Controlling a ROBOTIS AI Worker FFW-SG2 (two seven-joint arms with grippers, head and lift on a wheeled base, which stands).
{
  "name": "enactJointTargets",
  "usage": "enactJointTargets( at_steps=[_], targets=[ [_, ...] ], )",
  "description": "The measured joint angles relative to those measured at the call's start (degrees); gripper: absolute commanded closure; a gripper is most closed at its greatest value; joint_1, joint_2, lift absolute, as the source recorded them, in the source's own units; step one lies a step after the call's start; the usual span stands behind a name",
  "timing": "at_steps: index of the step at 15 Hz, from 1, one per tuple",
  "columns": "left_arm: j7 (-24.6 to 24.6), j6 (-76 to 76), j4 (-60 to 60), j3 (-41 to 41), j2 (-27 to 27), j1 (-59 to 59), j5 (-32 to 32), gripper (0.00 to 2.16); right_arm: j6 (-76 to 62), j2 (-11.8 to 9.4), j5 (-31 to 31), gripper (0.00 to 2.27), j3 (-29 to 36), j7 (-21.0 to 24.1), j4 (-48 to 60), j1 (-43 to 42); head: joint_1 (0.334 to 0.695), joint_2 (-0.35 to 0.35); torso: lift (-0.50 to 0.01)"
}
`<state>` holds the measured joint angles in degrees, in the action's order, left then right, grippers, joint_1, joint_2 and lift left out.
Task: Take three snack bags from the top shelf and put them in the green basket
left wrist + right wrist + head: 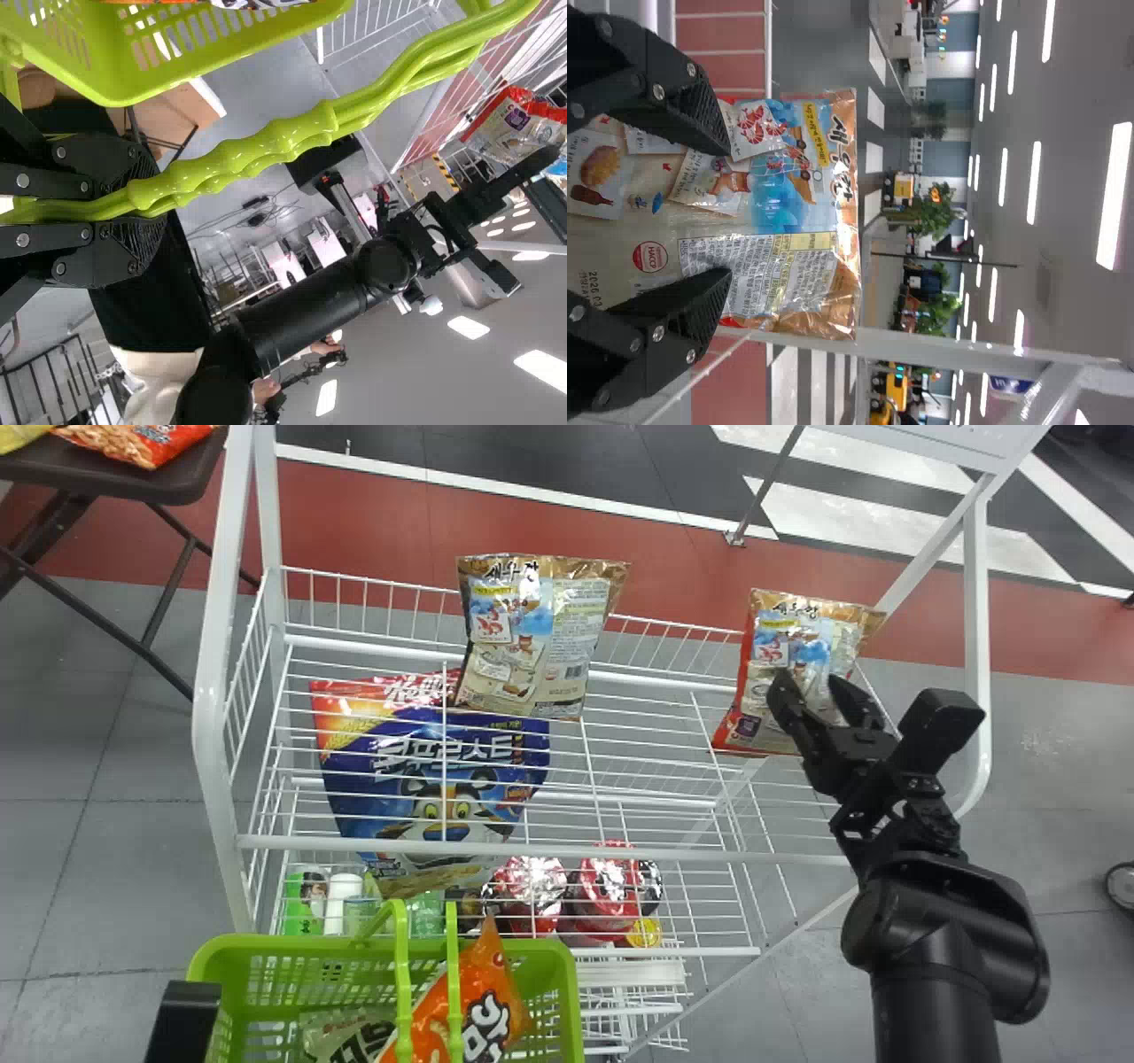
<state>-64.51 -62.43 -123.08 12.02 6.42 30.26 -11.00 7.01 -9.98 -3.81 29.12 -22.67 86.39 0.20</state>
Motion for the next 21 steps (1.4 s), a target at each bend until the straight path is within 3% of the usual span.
enactJointTargets(
  at_steps=[2, 5, 12, 17, 21],
  targets=[
    [0.0, -0.1, 0.3, -0.04, -0.02, -0.14, 0.01, 1.76, 5.31, 0.02, -0.6, 2.25, -0.01, -2.84, 1.53, 0.32, 0.695, -0.35, -0.035],
    [0.0, -0.11, 0.46, -0.24, -0.02, -0.19, -0.03, 1.76, 7.11, 0.48, -1.98, 2.25, 0.58, -4.2, 5.94, 2.46, 0.695, -0.35, -0.035],
    [0.15, 0.05, 0.72, -0.11, -0.28, -0.29, -0.08, 1.76, 14.76, 2.88, -12.01, 2.25, 4.59, -6.33, 24.83, 13.66, 0.695, -0.35, -0.035],
    [0.57, 0.39, 0.74, 0.34, -0.44, -0.29, -0.08, 1.76, 42.63, 9.12, -23.53, 2.25, 12.48, -13.63, 44.68, 23.02, 0.695, -0.35, -0.035],
    [1.49, 0.76, 0.74, 0.5, -0.45, -0.37, -0.07, 1.76, 64.22, 9.88, -31.4, 2.25, 16.59, -19.77, 51.51, 27.55, 0.695, -0.35, -0.035]
  ],
)
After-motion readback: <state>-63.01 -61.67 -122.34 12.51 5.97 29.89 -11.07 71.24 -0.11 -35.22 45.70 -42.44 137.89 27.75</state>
